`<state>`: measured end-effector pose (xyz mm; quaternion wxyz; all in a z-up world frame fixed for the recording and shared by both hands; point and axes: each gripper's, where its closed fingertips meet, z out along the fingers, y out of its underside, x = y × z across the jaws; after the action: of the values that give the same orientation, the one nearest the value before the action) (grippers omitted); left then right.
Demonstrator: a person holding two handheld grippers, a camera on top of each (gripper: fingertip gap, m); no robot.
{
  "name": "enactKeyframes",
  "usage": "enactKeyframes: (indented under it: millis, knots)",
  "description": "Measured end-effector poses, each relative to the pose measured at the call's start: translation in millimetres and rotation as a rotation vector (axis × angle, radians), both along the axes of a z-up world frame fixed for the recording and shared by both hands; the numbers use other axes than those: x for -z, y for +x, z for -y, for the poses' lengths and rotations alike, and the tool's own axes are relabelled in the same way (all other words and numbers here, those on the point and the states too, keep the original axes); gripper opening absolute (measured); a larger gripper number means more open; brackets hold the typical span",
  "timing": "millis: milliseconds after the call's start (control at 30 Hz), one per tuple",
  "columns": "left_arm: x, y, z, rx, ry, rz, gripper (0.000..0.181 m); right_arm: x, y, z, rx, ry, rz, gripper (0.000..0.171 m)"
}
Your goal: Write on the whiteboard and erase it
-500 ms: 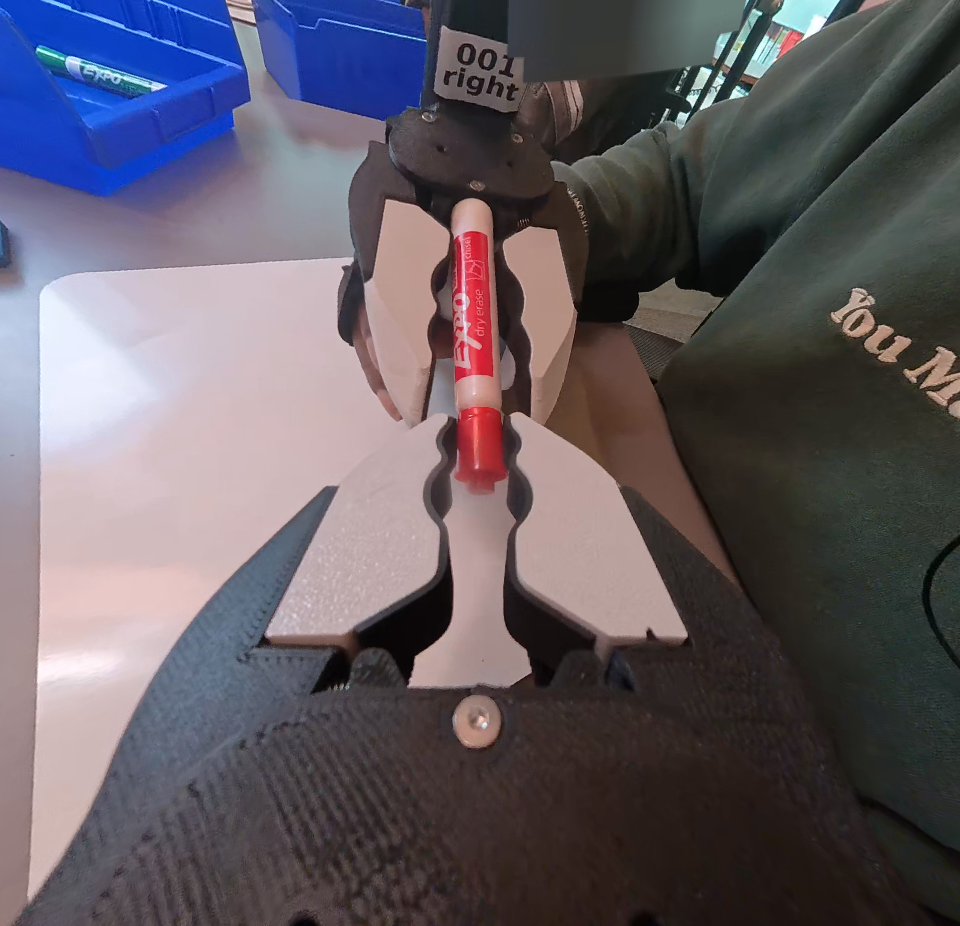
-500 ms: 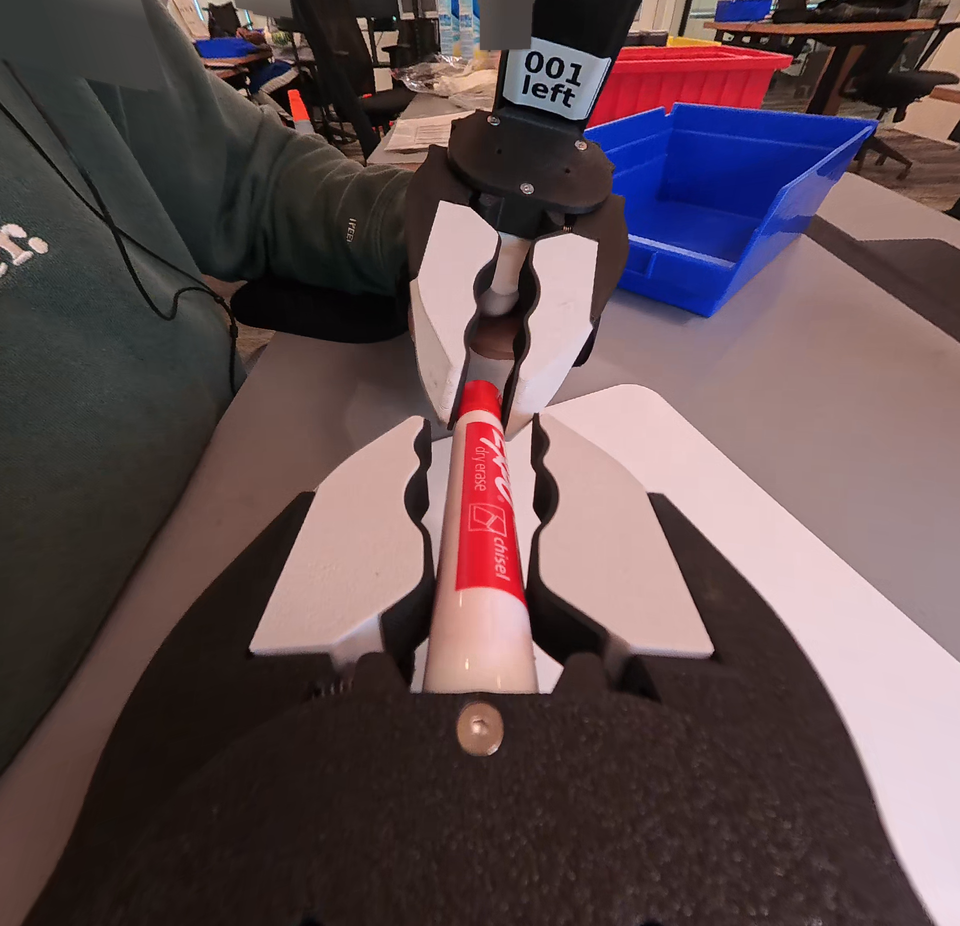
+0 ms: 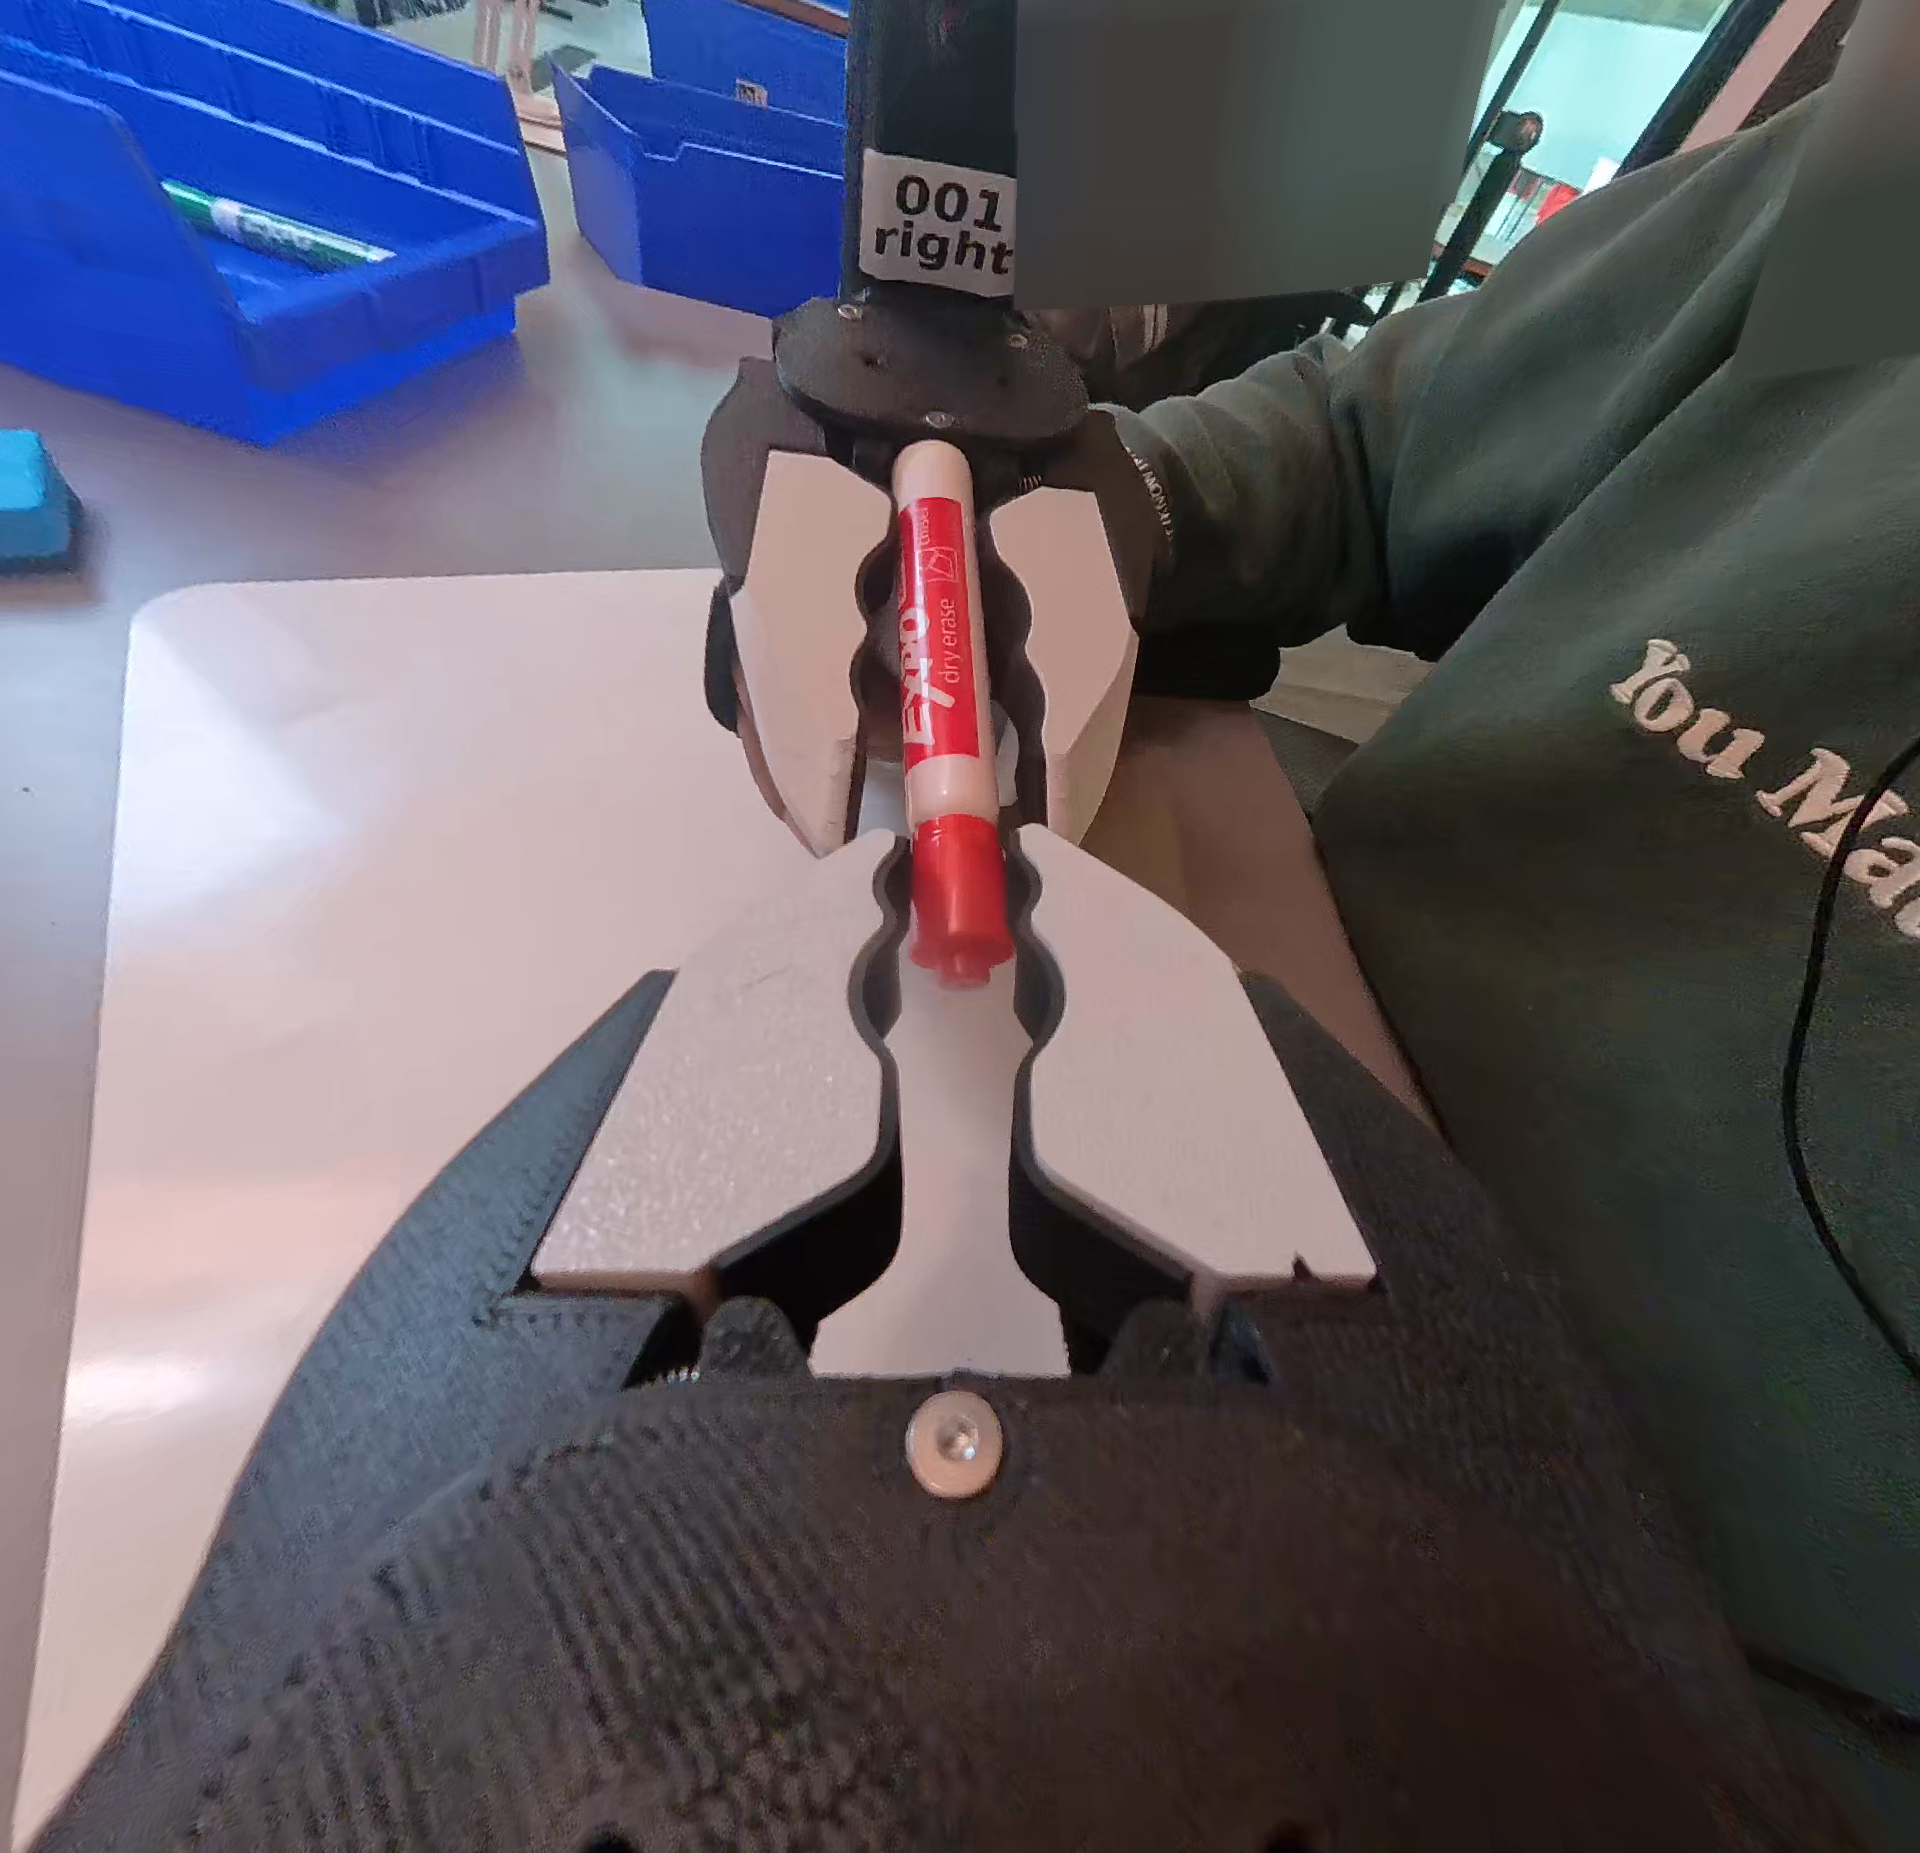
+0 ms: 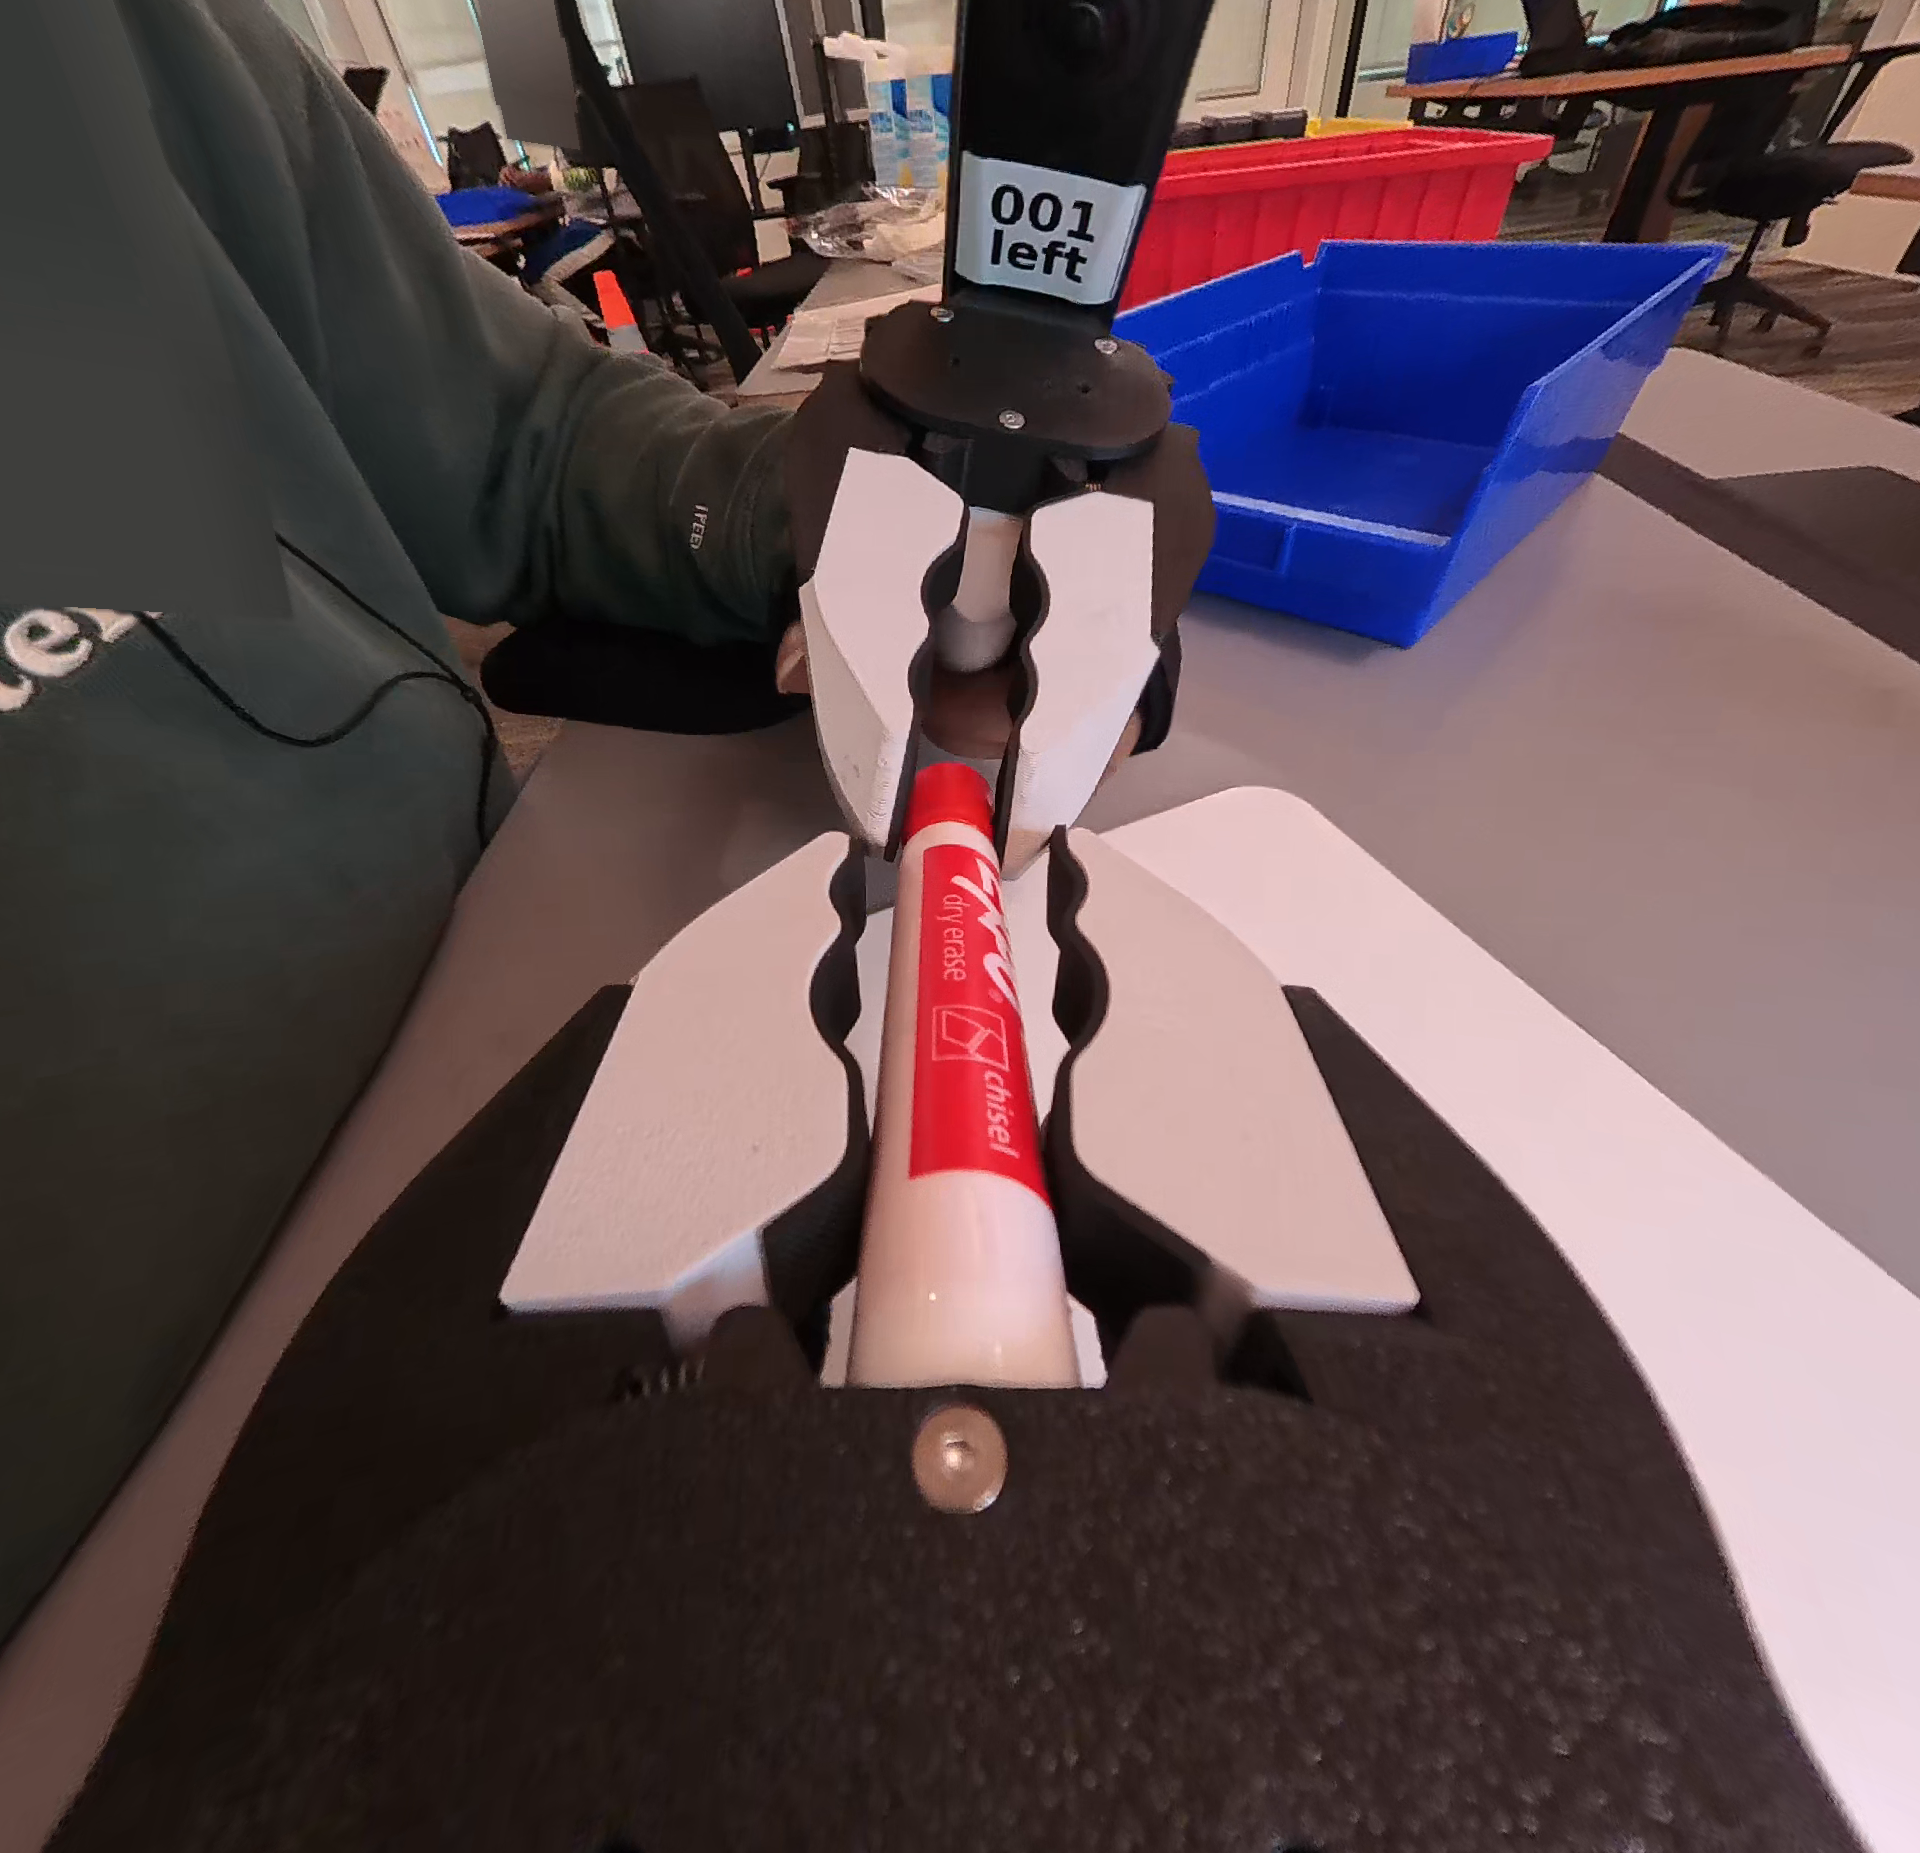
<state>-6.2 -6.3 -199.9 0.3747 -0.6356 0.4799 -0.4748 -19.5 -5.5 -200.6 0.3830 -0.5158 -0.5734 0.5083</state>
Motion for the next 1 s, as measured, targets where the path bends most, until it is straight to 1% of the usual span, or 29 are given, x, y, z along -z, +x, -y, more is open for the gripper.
enactKeyframes:
  millis: [133,267,367,400,467,533,633,833,1000]
  knots:
    - [-2.8,0.3,-3.0,-0.014,0.018,0.018,0.018,-2.2,0.0,-1.2,0.008,-0.010,-0.005,0.034]
    - [-3.5,-0.6,-5.5,-0.027,0.071,0.024,0.021,-4.0,1.6,-2.6,0.010,-0.040,-0.010,0.034]
    - [-3.1,-3.0,-4.7,-0.012,0.071,0.019,0.031,-9.7,4.4,-5.5,0.011,-0.075,-0.035,0.034]
    - [-0.4,-4.6,-5.4,-0.012,0.070,0.005,0.031,-11.1,5.2,-6.0,0.005,-0.088,-0.040,0.034]
    - [-0.8,-6.2,-6.7,-0.014,0.067,0.022,0.022,-6.6,3.1,-4.4,0.005,-0.058,-0.016,0.034]
    - [-1.0,-4.4,-3.3,0.016,0.050,0.027,0.018,-3.0,-0.4,0.4,-0.008,-0.065,-0.003,0.034]
    - [6.3,-5.4,-3.9,0.015,0.083,-0.020,0.017,-0.4,-1.6,0.9,-0.009,-0.054,0.006,0.034]
    - [9.0,-5.7,0.1,0.024,0.120,-0.058,0.017,-0.9,-1.8,2.3,-0.011,-0.055,0.026,0.033]
    - [1.8,-10.1,-0.7,-0.007,0.151,-0.043,0.017,-4.9,-2.5,5.1,-0.025,-0.059,0.030,0.033]
